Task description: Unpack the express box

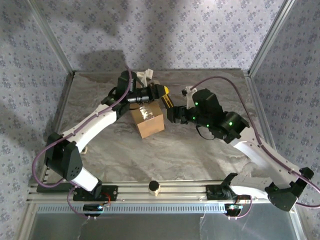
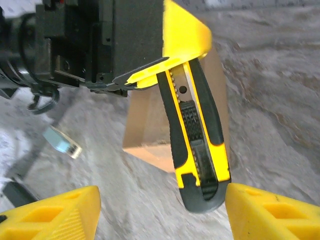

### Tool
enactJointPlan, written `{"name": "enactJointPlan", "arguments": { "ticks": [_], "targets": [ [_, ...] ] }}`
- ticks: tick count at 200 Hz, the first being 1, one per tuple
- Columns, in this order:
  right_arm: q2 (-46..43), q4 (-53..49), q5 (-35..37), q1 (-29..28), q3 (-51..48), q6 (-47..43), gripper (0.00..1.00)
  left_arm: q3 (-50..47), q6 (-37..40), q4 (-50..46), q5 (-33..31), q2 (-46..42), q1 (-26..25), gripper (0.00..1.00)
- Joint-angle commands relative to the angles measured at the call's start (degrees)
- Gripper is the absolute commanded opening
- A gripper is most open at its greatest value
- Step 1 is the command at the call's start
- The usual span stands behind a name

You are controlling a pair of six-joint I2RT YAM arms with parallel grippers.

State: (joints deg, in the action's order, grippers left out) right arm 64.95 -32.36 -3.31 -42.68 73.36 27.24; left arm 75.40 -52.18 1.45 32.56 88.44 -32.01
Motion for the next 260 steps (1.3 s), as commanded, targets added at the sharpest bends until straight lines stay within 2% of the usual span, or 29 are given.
{"name": "enactJointPlan", "arguments": {
  "ticks": [1,22,53,94,152,191,260],
  "targets": [
    [-1.0,7.0,-8.0,2.7,-1.3,1.2,0.67,5.4,0.6,1.7,-1.6,-0.9,1.7,0.00],
    [-1.4,10.9,-12.5,6.2,-1.7,2.7,0.70,8.5,1.7,-0.8,-4.2,-1.7,3.3,0.00],
    [-1.1,21.6,-20.0,11.7,-3.7,6.8,0.73,13.0,3.5,-3.9,-11.2,-3.9,4.8,0.00],
    [0.5,37.9,-24.0,14.0,-7.9,12.5,0.76,15.7,4.9,-3.8,-20.2,-7.8,4.7,0.00],
    [7.6,61.5,-27.2,14.0,-9.8,22.2,0.79,8.1,6.0,8.9,-32.5,-14.6,0.0,0.00],
    [11.6,73.6,-27.7,12.2,-8.7,25.3,0.80,2.5,2.4,19.4,-38.5,-15.8,-2.4,0.00],
    [15.0,82.4,-25.4,9.3,-7.1,26.9,0.77,-2.5,2.3,32.3,-48.6,-15.0,-7.2,0.00]
  ]
}}
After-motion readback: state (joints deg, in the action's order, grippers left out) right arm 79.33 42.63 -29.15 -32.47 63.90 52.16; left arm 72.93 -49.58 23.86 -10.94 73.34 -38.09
